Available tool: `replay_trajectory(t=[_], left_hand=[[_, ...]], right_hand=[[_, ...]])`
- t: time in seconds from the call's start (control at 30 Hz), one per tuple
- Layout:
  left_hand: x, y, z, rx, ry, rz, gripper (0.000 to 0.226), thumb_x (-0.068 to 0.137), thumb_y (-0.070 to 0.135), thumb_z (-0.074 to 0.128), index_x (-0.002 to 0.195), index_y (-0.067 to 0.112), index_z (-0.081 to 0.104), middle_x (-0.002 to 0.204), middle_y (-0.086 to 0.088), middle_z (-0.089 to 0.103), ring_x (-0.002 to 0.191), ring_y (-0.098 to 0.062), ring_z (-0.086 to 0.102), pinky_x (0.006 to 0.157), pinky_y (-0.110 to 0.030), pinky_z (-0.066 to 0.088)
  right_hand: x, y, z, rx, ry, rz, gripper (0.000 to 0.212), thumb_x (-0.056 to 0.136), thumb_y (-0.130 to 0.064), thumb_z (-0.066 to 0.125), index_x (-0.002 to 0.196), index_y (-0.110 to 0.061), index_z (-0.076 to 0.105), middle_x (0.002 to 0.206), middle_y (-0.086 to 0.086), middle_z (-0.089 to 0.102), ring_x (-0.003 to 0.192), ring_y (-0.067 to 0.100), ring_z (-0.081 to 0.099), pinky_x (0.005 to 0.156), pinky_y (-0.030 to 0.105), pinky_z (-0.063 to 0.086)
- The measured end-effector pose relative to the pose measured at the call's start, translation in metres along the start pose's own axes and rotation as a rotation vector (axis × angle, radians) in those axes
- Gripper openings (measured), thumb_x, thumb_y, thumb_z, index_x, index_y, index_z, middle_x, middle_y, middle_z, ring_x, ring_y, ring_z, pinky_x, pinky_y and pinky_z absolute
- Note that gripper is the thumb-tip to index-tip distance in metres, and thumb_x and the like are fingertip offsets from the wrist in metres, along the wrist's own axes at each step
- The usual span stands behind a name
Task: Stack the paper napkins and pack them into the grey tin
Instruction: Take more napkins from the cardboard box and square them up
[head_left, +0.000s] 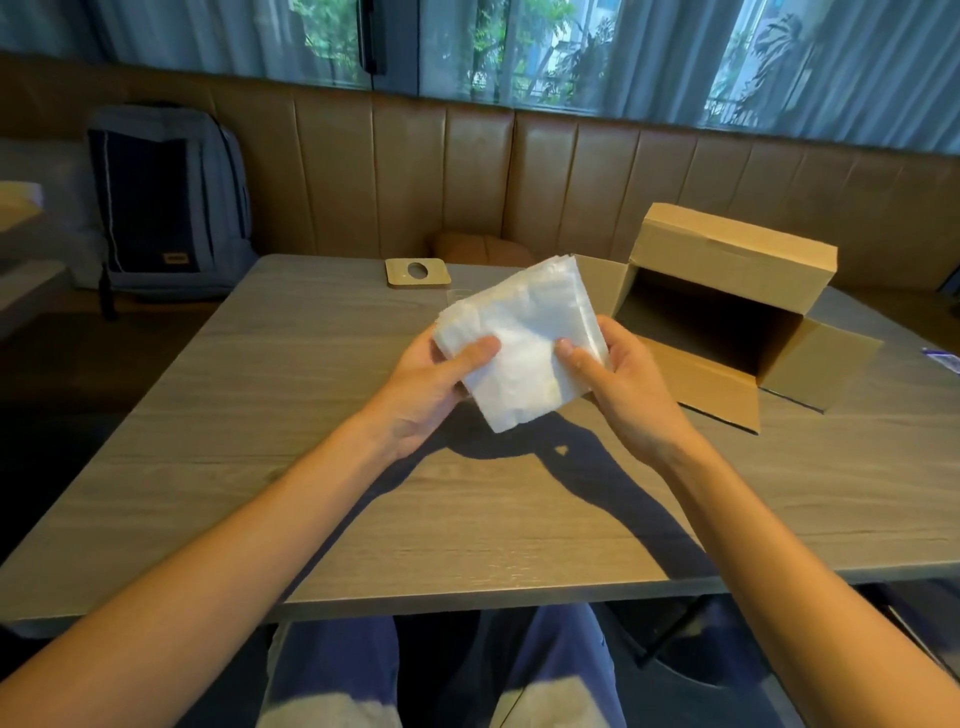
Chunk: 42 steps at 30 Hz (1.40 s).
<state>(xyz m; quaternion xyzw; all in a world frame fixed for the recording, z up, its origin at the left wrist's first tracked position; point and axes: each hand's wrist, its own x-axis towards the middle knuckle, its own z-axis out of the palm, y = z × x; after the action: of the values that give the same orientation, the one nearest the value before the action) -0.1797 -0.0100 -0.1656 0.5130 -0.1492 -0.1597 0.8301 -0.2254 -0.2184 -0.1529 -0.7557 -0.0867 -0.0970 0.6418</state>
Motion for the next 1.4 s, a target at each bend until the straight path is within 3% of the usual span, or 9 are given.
replay_trajectory(t=[0.1, 0.27, 0.37, 0.47, 0.6, 0.87, 1.03, 1.2, 1.4], left_hand=[[0.002, 0.0, 0.006, 0.329, 0.041, 0.156, 0.04, 0.091, 0.022, 0.07, 0.129, 0.021, 0.057, 0.119, -0.003, 0.07, 0.112, -0.019, 0.067, 0.089, -0.04, 0.059], [-0.001, -0.019, 0.011, 0.504, -0.018, 0.174, 0.041, 0.09, 0.024, 0.072, 0.123, 0.037, 0.053, 0.121, 0.005, 0.067, 0.109, -0.009, 0.067, 0.084, -0.03, 0.059], [-0.002, -0.024, 0.011, 0.47, -0.004, 0.154, 0.054, 0.083, 0.029, 0.076, 0.13, 0.034, 0.049, 0.125, 0.007, 0.064, 0.11, -0.008, 0.066, 0.083, -0.026, 0.058], [-0.002, -0.02, 0.007, 0.431, 0.009, 0.144, 0.057, 0.081, 0.033, 0.076, 0.13, 0.029, 0.047, 0.126, 0.002, 0.062, 0.113, -0.018, 0.065, 0.083, -0.038, 0.061], [-0.003, -0.025, 0.012, 0.441, 0.009, 0.178, 0.051, 0.083, 0.027, 0.077, 0.125, 0.026, 0.048, 0.123, -0.001, 0.063, 0.11, -0.019, 0.066, 0.081, -0.038, 0.061], [0.001, -0.029, 0.02, 0.499, 0.127, 0.21, 0.05, 0.083, 0.036, 0.078, 0.122, 0.029, 0.045, 0.12, -0.003, 0.061, 0.106, -0.023, 0.066, 0.08, -0.039, 0.062], [-0.011, -0.019, 0.0, 0.475, -0.006, 0.091, 0.047, 0.089, 0.022, 0.072, 0.128, 0.028, 0.045, 0.124, 0.005, 0.063, 0.109, -0.013, 0.067, 0.079, -0.031, 0.061], [-0.004, -0.002, -0.01, 0.536, 0.113, 0.156, 0.053, 0.087, 0.023, 0.076, 0.131, 0.025, 0.045, 0.123, 0.008, 0.063, 0.11, -0.013, 0.066, 0.082, -0.037, 0.061], [0.053, 0.043, -0.004, 0.691, 0.34, 0.267, 0.047, 0.088, 0.024, 0.075, 0.121, 0.018, 0.042, 0.101, 0.003, 0.063, 0.093, -0.013, 0.067, 0.071, -0.034, 0.061]], right_hand=[[-0.009, 0.008, 0.0, -0.074, -0.085, 0.028, 0.028, 0.098, -0.029, 0.061, 0.126, -0.025, 0.06, 0.112, -0.009, 0.073, 0.106, 0.014, 0.07, 0.082, 0.029, 0.06], [-0.017, 0.01, 0.008, -0.09, -0.138, 0.004, 0.039, 0.095, -0.025, 0.066, 0.133, -0.029, 0.058, 0.123, -0.015, 0.069, 0.114, 0.004, 0.065, 0.087, 0.021, 0.054], [-0.016, 0.014, 0.01, -0.139, -0.15, -0.005, 0.044, 0.091, -0.029, 0.071, 0.132, -0.036, 0.056, 0.126, -0.016, 0.067, 0.117, 0.005, 0.063, 0.093, 0.024, 0.055], [-0.013, 0.012, 0.006, -0.133, -0.094, 0.017, 0.056, 0.085, -0.032, 0.077, 0.136, -0.029, 0.053, 0.125, -0.013, 0.067, 0.115, 0.008, 0.064, 0.086, 0.023, 0.057], [-0.014, 0.009, 0.007, -0.137, -0.16, 0.007, 0.039, 0.088, -0.026, 0.073, 0.119, -0.041, 0.055, 0.109, -0.026, 0.069, 0.105, -0.001, 0.066, 0.08, 0.018, 0.055], [-0.013, 0.015, 0.009, -0.205, -0.166, 0.026, 0.053, 0.089, -0.044, 0.069, 0.137, -0.038, 0.046, 0.13, -0.012, 0.06, 0.116, 0.008, 0.062, 0.092, 0.033, 0.058], [-0.02, 0.021, -0.006, -0.135, -0.171, 0.094, 0.039, 0.096, -0.029, 0.064, 0.131, -0.04, 0.051, 0.124, -0.019, 0.066, 0.116, 0.005, 0.063, 0.091, 0.03, 0.058], [-0.003, 0.004, -0.003, -0.159, -0.013, 0.047, 0.028, 0.098, -0.022, 0.063, 0.126, -0.021, 0.065, 0.115, -0.008, 0.073, 0.105, 0.01, 0.07, 0.079, 0.031, 0.062], [0.065, -0.02, 0.015, -0.252, 0.341, 0.056, 0.033, 0.095, -0.024, 0.067, 0.12, -0.023, 0.045, 0.114, -0.002, 0.063, 0.091, 0.013, 0.071, 0.06, 0.022, 0.06]])
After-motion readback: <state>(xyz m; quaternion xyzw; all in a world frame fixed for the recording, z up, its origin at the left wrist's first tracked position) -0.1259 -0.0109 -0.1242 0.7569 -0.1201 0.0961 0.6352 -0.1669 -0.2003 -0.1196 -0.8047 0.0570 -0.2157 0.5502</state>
